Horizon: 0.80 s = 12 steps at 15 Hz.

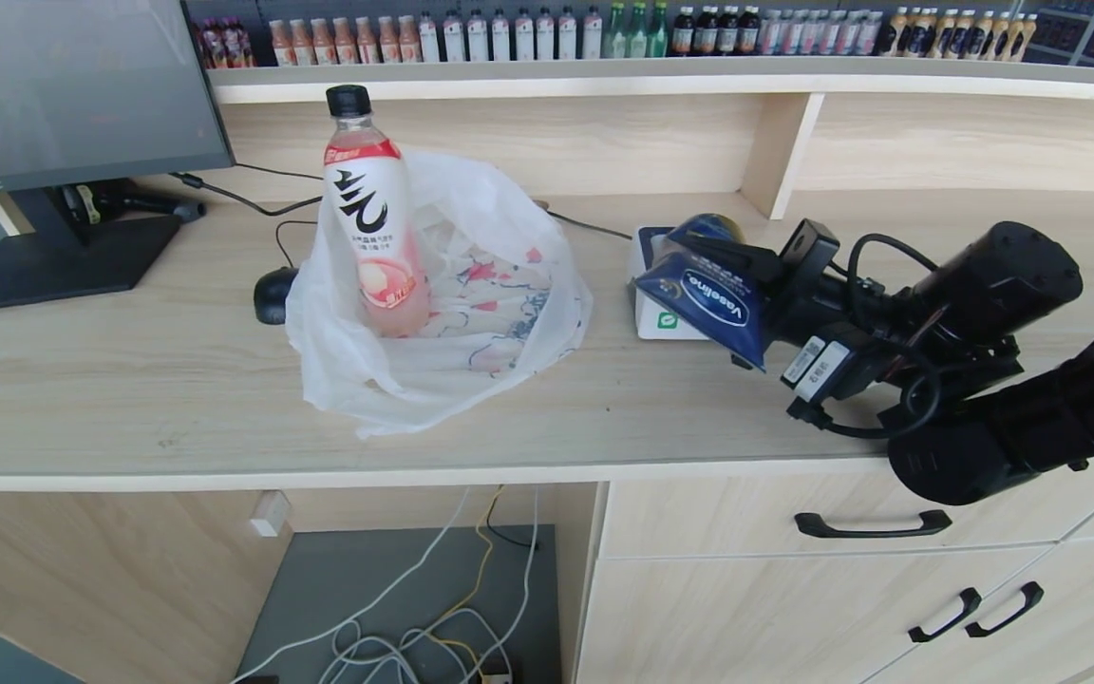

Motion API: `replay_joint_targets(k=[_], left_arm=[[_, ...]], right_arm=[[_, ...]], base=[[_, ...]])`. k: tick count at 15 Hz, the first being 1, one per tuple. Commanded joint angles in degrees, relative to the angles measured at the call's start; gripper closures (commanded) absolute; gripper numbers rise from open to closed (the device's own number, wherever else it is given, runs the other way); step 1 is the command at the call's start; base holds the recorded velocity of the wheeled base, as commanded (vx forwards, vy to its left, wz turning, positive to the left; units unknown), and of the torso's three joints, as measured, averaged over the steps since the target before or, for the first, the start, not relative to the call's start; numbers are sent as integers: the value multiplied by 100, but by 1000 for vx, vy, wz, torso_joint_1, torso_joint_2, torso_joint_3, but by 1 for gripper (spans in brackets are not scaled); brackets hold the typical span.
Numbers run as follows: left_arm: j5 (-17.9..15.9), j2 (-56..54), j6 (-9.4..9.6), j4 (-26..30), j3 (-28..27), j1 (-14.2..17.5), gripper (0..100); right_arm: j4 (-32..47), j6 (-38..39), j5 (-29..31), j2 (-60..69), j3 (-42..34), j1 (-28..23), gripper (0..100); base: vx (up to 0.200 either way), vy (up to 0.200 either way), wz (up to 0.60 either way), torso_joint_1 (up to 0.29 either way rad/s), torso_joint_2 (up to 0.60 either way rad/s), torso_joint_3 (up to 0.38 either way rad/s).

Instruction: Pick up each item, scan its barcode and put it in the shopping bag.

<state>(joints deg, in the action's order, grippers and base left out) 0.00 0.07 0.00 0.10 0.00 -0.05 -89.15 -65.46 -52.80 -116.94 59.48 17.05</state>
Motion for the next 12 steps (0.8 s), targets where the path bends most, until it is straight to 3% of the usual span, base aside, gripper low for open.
replay_joint_targets(k=[1,12], left_arm=[[0,1,-9,-1,0,5,0],[0,1,0,-1,0,-4,0]], right_arm=[[-6,-10,-2,-136,55,-9,100],[3,-2,305,-434,539,-18,100]], base=[[0,0,0,0,0,0],[0,0,0,0,0,0]])
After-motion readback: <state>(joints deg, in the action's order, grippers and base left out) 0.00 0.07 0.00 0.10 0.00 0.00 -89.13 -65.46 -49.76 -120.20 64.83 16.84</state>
